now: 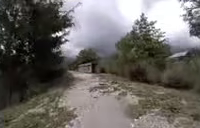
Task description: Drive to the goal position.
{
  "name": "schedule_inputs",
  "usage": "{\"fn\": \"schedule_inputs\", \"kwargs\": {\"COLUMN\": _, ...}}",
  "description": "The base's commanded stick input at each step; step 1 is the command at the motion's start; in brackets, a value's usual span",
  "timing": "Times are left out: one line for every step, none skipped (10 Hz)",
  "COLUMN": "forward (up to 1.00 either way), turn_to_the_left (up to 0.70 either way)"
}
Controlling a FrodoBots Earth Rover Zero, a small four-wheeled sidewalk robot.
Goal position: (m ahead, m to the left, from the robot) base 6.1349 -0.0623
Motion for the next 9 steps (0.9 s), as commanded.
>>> {"fn": "schedule_inputs", "kwargs": {"forward": 0.85, "turn_to_the_left": 0.00}}
{"fn": "schedule_inputs", "kwargs": {"forward": 0.85, "turn_to_the_left": 0.00}}
{"fn": "schedule_inputs", "kwargs": {"forward": 0.85, "turn_to_the_left": 0.00}}
{"fn": "schedule_inputs", "kwargs": {"forward": 0.85, "turn_to_the_left": 0.00}}
{"fn": "schedule_inputs", "kwargs": {"forward": 0.85, "turn_to_the_left": 0.00}}
{"fn": "schedule_inputs", "kwargs": {"forward": 0.85, "turn_to_the_left": 0.03}}
{"fn": "schedule_inputs", "kwargs": {"forward": 0.85, "turn_to_the_left": 0.23}}
{"fn": "schedule_inputs", "kwargs": {"forward": 0.85, "turn_to_the_left": 0.34}}
{"fn": "schedule_inputs", "kwargs": {"forward": 0.85, "turn_to_the_left": 0.34}}
